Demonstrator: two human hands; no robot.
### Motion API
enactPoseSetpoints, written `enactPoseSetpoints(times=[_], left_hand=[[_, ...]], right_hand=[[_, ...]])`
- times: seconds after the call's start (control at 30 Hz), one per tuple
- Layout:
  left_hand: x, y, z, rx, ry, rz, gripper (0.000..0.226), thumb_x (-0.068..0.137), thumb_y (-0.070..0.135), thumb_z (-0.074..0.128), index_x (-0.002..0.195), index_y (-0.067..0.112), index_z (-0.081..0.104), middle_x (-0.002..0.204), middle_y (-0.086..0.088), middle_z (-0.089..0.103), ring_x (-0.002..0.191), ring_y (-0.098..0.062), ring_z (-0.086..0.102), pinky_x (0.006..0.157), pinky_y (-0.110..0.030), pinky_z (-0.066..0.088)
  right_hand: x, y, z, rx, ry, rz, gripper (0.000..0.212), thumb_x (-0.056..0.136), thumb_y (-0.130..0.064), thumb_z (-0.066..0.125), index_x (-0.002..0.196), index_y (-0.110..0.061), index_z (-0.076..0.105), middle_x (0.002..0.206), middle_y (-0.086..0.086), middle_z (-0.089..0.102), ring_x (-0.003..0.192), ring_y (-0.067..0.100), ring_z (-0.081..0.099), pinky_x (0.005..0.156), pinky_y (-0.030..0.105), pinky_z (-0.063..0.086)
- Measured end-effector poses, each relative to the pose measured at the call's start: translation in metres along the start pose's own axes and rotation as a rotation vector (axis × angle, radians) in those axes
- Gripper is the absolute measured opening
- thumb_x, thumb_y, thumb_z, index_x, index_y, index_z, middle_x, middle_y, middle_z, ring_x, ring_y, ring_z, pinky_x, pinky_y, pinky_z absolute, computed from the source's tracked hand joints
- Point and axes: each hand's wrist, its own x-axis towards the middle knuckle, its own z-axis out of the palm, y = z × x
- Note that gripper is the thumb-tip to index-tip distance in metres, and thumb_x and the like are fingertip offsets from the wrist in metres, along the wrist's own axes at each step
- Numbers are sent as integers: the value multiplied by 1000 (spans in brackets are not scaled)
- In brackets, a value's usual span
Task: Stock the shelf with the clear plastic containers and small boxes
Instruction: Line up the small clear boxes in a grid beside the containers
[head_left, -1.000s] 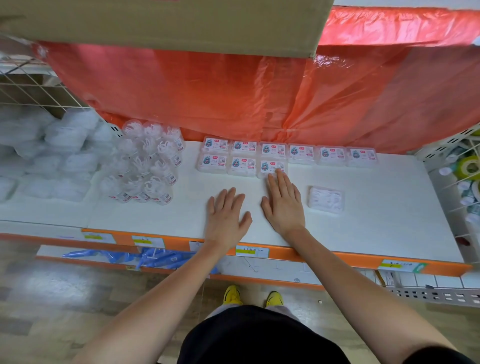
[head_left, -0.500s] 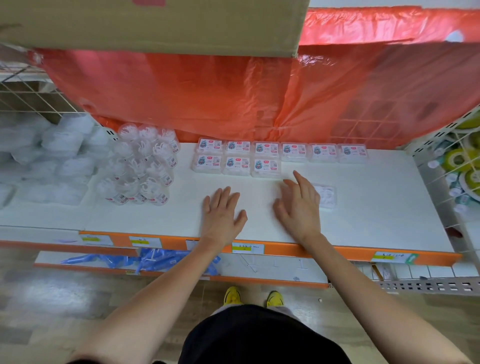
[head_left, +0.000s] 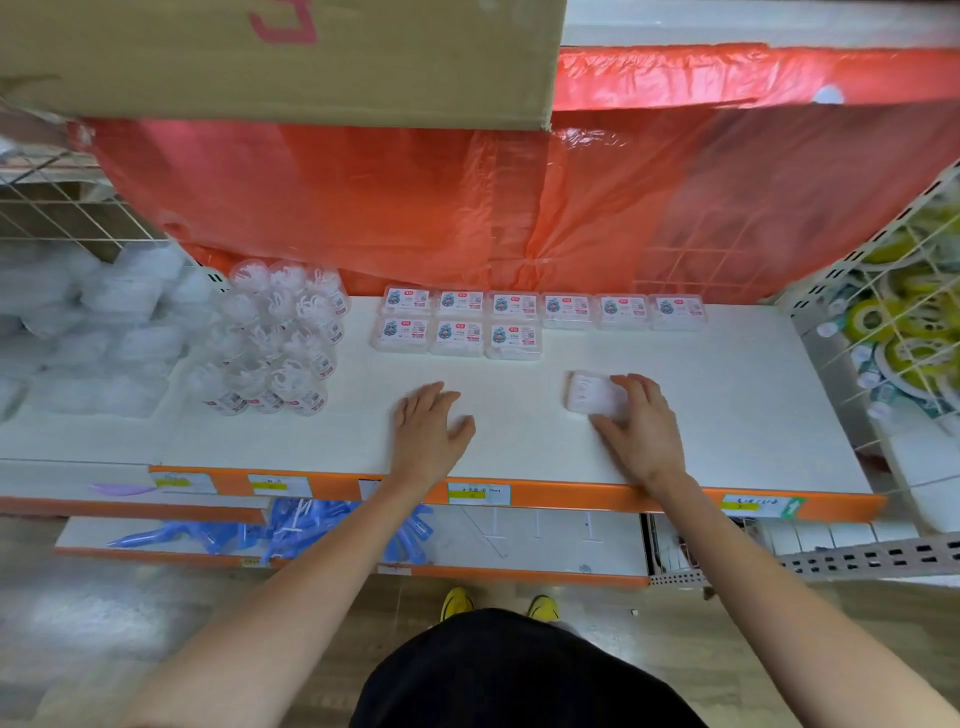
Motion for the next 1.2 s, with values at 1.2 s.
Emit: enactPoseSetpoints(times=[1.2], left_hand=[[13, 59, -48, -1357, -469, -593, 37, 97, 38, 56, 116, 7, 59, 117, -17, 64, 93, -30, 70, 80, -35, 59]], right_hand=[[-6, -68, 0, 1000, -202, 7, 34, 79, 13, 71, 101, -12, 69, 107, 7, 72, 104, 18, 69, 94, 26, 52]])
